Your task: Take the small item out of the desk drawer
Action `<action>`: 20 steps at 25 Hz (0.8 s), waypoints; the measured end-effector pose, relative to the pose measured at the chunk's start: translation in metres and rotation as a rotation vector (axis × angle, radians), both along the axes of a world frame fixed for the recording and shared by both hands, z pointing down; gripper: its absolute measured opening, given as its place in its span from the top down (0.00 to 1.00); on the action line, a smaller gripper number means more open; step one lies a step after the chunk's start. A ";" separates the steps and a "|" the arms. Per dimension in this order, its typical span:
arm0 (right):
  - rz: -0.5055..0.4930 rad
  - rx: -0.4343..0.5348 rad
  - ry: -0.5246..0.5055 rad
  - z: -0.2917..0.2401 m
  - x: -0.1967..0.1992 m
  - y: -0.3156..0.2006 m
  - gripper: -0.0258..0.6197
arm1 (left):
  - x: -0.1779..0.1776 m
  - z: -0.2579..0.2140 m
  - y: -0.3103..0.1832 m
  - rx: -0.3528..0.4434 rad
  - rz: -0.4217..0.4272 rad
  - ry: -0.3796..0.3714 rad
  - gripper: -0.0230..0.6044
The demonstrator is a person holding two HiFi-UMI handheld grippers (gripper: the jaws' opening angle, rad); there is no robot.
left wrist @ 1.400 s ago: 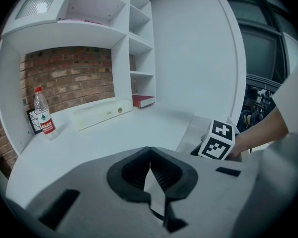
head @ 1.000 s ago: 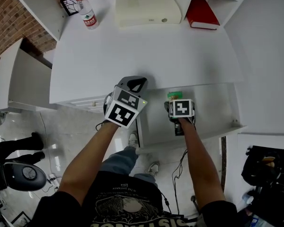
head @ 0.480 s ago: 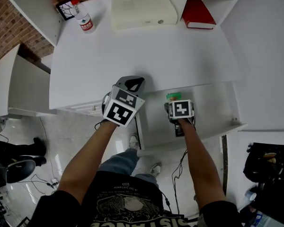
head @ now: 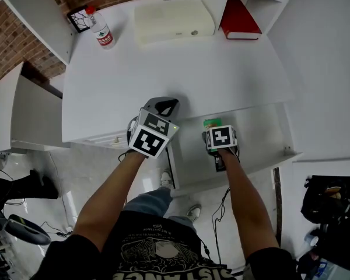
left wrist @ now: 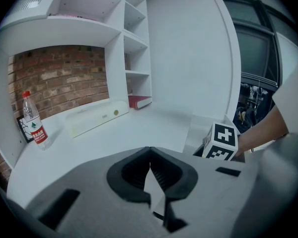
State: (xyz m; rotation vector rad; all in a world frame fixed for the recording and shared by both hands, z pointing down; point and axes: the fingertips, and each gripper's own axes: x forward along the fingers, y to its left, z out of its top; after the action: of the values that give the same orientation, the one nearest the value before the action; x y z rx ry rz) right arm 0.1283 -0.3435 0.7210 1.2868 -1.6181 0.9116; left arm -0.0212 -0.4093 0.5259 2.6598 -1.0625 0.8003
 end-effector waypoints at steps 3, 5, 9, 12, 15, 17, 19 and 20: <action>0.015 -0.003 0.001 0.000 -0.001 0.000 0.41 | 0.000 0.000 -0.001 -0.011 0.007 -0.009 0.95; 0.021 -0.002 0.000 -0.001 -0.001 -0.001 0.41 | 0.001 0.000 -0.002 -0.008 0.015 -0.011 0.95; 0.025 0.005 -0.005 0.000 -0.001 -0.001 0.42 | 0.007 0.000 0.000 -0.012 0.040 -0.021 0.95; 0.043 -0.004 -0.014 -0.001 0.002 0.005 0.42 | 0.012 0.001 0.002 -0.016 0.051 -0.015 0.95; 0.068 -0.003 -0.039 -0.003 0.000 0.011 0.42 | 0.011 0.000 0.003 -0.017 0.056 -0.017 0.95; 0.078 0.009 -0.045 -0.007 0.001 0.013 0.42 | 0.010 -0.002 0.003 -0.013 0.055 -0.010 0.95; 0.087 0.027 -0.054 -0.014 0.002 0.013 0.42 | 0.009 -0.003 0.003 -0.014 0.052 -0.008 0.95; 0.092 0.036 -0.060 -0.018 0.002 0.013 0.42 | 0.009 -0.004 0.004 -0.013 0.047 -0.006 0.95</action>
State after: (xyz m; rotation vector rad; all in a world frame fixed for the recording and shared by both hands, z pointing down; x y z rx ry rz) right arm 0.1308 -0.3303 0.7033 1.3806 -1.6394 0.9894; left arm -0.0123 -0.4054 0.5215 2.6830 -0.9959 0.8213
